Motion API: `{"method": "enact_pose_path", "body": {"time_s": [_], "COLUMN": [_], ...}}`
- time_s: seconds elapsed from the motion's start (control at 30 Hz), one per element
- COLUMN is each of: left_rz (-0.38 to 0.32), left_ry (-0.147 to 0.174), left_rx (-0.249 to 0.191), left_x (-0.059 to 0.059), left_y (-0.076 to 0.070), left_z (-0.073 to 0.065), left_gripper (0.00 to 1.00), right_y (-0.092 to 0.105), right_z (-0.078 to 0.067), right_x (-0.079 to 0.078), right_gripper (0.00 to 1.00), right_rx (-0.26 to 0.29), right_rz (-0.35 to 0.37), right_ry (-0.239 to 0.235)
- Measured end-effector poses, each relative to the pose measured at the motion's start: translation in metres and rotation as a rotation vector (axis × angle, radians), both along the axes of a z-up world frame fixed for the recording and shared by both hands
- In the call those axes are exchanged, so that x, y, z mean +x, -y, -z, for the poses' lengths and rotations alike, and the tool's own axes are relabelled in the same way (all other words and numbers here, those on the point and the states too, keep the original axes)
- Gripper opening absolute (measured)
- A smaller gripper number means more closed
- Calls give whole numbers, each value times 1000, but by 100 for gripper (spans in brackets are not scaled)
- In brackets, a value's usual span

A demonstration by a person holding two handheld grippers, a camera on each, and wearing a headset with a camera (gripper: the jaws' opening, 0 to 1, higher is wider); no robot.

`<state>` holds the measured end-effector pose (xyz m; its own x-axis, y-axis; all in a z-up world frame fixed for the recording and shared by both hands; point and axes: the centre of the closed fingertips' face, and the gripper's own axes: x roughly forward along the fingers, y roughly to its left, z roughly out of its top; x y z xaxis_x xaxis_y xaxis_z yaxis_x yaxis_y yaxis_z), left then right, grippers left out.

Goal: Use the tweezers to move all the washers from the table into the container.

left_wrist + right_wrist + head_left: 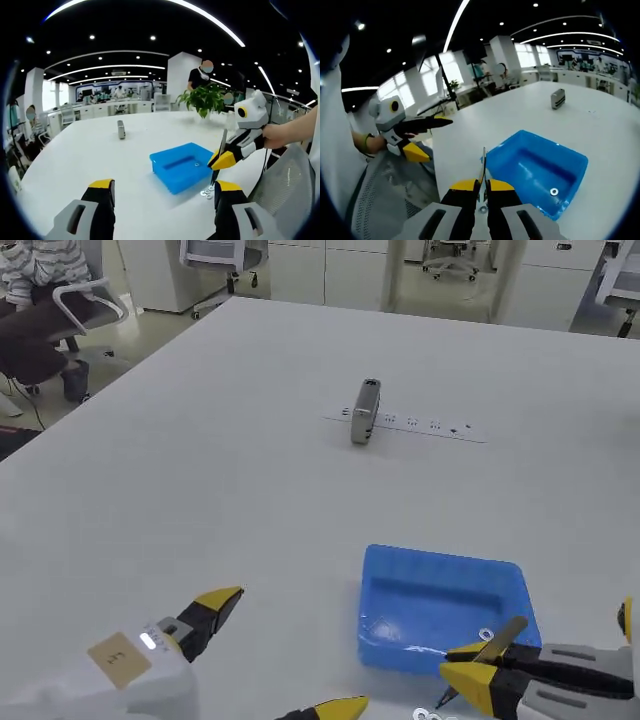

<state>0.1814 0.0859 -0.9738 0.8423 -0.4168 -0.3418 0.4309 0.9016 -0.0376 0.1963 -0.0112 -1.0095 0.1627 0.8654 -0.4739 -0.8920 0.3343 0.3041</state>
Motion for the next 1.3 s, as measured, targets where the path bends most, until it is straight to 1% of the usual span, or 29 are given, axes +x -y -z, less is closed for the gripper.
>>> {"method": "enact_pose_path", "body": {"time_s": [0.07, 0.13, 0.27, 0.37, 0.47, 0.57, 0.67, 0.7, 0.73, 0.77, 0.8, 0.83, 0.9, 1.0, 1.03, 1.13, 1.2, 1.23, 1.27, 1.3], "left_rz": [5, 6, 11, 10, 11, 7, 3, 3, 3, 3, 3, 4, 2, 2, 2, 1, 2, 2, 1, 2], "left_ry": [4, -6, -7, -13, -13, -11, -11, -13, -14, -16, -17, -19, -20, -20, -20, -21, -13, -12, -11, -16], "left_rx": [-9, 0, 4, 11, 17, 19, 20, 22, 26, 32, 35, 36, 37, 38, 40, 41, 27, 26, 27, 30], "left_x": [0, -1, -1, -1, -1, -1, -1, -1, -1, -1, -1, -1, -1, -1, -1, -1, -1, -1, -1, -1], "left_y": [2, 1, 2, 2, 1, 0, 0, 0, -1, -1, -1, -1, -2, -2, -2, -2, -1, -1, -1, -2], "left_z": [-1, 1, 1, 3, 3, 3, 3, 3, 4, 4, 5, 5, 5, 5, 6, 6, 4, 3, 3, 4], "left_gripper": [83, 83, 83, 83, 82, 82, 82, 82, 82, 82, 82, 82, 82, 81, 81, 81, 82, 82, 82, 82], "right_y": [-1, -1, -1, 0, 0, 0, -2, -3, -2, -4, -4, -5, -7, -8, -7, -6, -7, -7, -8, -7], "right_z": [7, 14, 22, 27, 28, 29, 29, 31, 32, 29, 29, 29, 29, 29, 30, 31, 31, 31, 31, 32], "right_x": [-2, -5, -9, -12, -11, -9, -11, -14, -14, -14, -14, -17, -20, -21, -22, -24, -27, -28, -28, -27], "right_gripper": [4, 4, 4, 4, 4, 4, 4, 4, 4, 4, 4, 4, 4, 3, 3, 3, 3, 2, 2, 2], "right_rx": [-11, -20, -29, -39, -42, -45, -32, -43, -58, -57, -75, -80, -78, -96, -101, -123, -127, -136, -142, -140], "right_rz": [-3, -9, -13, -14, -10, -3, -4, -21, -33, -35, -43, -57, -68, -102, -106, -123, -138, -153, -155, -158], "right_ry": [-12, -28, -48, -50, -38, -3, 6, 19, 45, 75, 99, 118, 124, 186, 194, 238, 260, 281, 288, 284]}}
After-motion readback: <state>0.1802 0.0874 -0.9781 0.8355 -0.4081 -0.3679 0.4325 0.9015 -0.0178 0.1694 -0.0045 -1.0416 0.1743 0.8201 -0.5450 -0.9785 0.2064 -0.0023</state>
